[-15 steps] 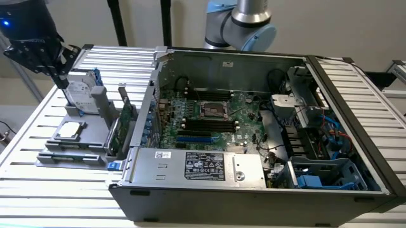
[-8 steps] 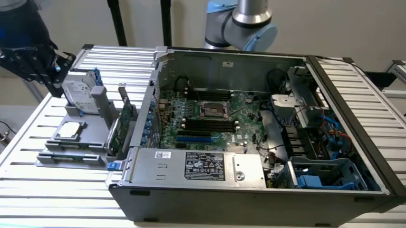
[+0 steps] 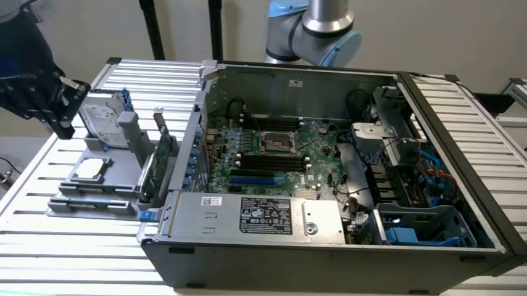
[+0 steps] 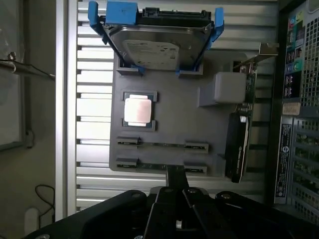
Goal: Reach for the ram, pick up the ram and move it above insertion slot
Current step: 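Reach for the ram, then pick up the ram and move it above insertion slot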
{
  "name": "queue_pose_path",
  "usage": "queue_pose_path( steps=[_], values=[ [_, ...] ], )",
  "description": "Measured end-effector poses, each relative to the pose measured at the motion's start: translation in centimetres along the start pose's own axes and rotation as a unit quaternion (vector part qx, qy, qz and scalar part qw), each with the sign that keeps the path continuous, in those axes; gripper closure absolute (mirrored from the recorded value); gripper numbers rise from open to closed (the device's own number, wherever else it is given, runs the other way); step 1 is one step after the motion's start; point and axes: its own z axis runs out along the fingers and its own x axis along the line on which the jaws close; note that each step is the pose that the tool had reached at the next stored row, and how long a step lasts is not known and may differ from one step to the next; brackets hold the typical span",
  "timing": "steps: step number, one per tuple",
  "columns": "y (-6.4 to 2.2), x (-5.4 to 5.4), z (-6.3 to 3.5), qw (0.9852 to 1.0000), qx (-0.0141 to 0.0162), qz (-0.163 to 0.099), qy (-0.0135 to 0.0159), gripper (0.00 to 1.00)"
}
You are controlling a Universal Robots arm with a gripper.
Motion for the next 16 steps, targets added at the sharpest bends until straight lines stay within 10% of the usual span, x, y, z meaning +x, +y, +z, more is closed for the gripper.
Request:
queue_pose_path(
  steps=[8, 16],
  values=[
    [-0.49, -0.08, -0.01, 0.9993, 0.0003, -0.038, 0.002, 0.89],
    [-0.49, -0.08, 0.0, 0.9939, 0.0008, -0.11, 0.0047, 0.89]
  ],
)
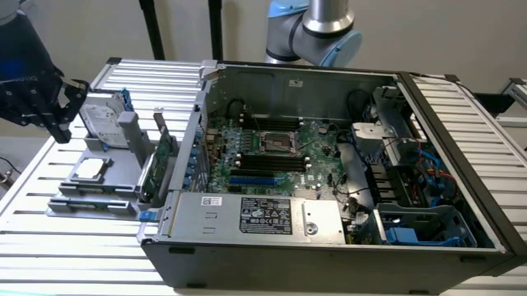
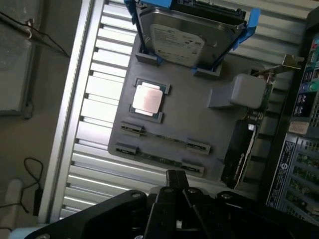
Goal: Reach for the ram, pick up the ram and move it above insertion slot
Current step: 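Pick up the ram and move it above insertion slot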
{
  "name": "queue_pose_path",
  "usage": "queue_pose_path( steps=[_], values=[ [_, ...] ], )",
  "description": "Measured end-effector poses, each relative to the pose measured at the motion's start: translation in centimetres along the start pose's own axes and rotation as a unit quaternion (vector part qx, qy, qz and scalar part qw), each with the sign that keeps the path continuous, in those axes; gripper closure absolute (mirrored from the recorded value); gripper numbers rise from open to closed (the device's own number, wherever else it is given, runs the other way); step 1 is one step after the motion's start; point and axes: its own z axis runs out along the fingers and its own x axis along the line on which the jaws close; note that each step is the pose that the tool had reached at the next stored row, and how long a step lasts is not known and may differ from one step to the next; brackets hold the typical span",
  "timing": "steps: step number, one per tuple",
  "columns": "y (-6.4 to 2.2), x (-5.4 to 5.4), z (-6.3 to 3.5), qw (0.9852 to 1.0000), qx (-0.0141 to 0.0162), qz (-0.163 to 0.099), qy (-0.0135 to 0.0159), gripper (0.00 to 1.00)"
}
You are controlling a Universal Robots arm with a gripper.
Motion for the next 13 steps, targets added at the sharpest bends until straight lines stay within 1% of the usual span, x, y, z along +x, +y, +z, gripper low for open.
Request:
queue_pose_path(
  steps=[2, 4, 7, 9, 13],
  values=[
    [0.0, 0.0, 0.01, 0.9998, 0.0001, -0.019, 0.0007, 0.89],
    [0.0, 0.0, 0.02, 0.9993, 0.0003, -0.037, 0.0013, 0.89],
    [0.0, 0.0, 0.04, 0.998, 0.0005, -0.064, 0.0023, 0.89],
    [0.0, 0.0, 0.04, 0.9967, 0.0007, -0.082, 0.003, 0.89],
    [0.0, 0.0, 0.07, 0.993, 0.001, -0.118, 0.0043, 0.89]
  ],
)
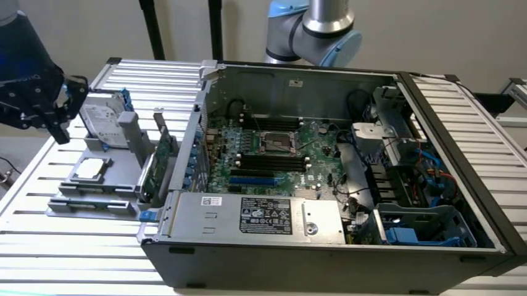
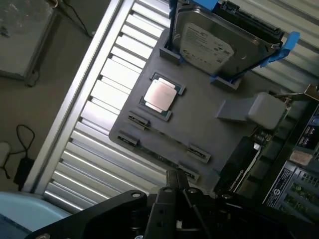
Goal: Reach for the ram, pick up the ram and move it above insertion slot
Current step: 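Pick up the ram and move it above insertion slot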
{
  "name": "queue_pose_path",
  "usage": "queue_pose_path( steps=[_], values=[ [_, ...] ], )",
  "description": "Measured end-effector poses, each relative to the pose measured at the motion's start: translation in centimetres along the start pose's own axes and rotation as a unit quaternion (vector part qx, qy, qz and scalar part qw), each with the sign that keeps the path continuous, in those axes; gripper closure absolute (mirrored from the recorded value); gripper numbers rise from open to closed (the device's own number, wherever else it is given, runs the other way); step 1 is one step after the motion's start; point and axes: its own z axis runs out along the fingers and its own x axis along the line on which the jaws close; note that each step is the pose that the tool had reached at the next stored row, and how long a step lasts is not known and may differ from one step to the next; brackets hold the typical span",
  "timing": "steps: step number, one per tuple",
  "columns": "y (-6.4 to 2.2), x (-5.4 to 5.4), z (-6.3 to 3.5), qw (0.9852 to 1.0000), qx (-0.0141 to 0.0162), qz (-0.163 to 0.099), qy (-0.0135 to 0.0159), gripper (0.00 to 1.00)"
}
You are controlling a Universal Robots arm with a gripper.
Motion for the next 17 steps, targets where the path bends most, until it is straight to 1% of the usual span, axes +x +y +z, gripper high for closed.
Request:
queue_pose_path(
  steps=[2, 4, 6, 8, 10, 12, 15, 17],
  values=[
    [0.0, 0.0, 0.01, 0.9998, 0.0001, -0.018, 0.0006, 0.89],
    [0.0, 0.0, 0.03, 0.9993, 0.0003, -0.036, 0.0013, 0.89],
    [0.0, 0.0, 0.04, 0.9985, 0.0004, -0.055, 0.002, 0.89],
    [-0.01, 0.0, 0.05, 0.9974, 0.0006, -0.072, 0.0026, 0.89],
    [-0.01, 0.0, 0.07, 0.9959, 0.0008, -0.091, 0.0033, 0.89],
    [0.0, 0.0, 0.08, 0.994, 0.0009, -0.109, 0.0039, 0.89],
    [-0.01, 0.0, 0.1, 0.9907, 0.0011, -0.136, 0.005, 0.89],
    [-0.01, 0.0, 0.12, 0.9881, 0.0013, -0.154, 0.0056, 0.89]
  ],
)
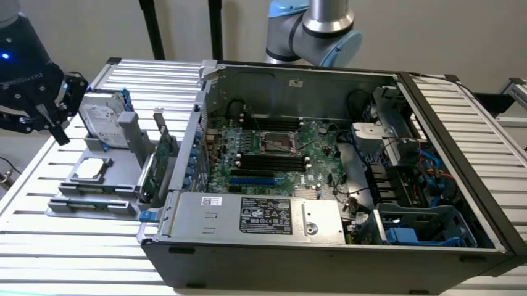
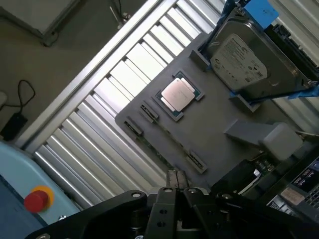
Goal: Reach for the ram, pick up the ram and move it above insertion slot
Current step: 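Pick up the ram and move it above insertion slot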
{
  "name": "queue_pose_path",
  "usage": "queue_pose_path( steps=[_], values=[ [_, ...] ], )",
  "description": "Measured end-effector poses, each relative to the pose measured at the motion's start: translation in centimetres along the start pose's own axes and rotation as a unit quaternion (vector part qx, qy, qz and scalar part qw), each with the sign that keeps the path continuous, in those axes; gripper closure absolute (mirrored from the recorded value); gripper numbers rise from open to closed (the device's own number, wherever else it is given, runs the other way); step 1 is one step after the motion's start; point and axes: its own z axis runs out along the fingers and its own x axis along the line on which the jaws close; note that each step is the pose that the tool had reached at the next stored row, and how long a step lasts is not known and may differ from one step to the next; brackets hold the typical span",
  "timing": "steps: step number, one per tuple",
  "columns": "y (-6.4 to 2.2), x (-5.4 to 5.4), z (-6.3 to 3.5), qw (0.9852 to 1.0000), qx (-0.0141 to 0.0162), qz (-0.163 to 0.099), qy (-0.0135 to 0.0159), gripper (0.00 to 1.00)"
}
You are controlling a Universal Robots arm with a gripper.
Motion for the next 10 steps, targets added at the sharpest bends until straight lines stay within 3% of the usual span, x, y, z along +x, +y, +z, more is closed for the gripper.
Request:
queue_pose_path(
  steps=[5, 10],
  values=[
    [0.0, 0.0, 0.05, 0.999, 0.0004, -0.045, 0.0016, 0.89],
    [0.0, 0.0, 0.11, 0.9959, 0.0008, -0.091, 0.0033, 0.89]
  ],
)
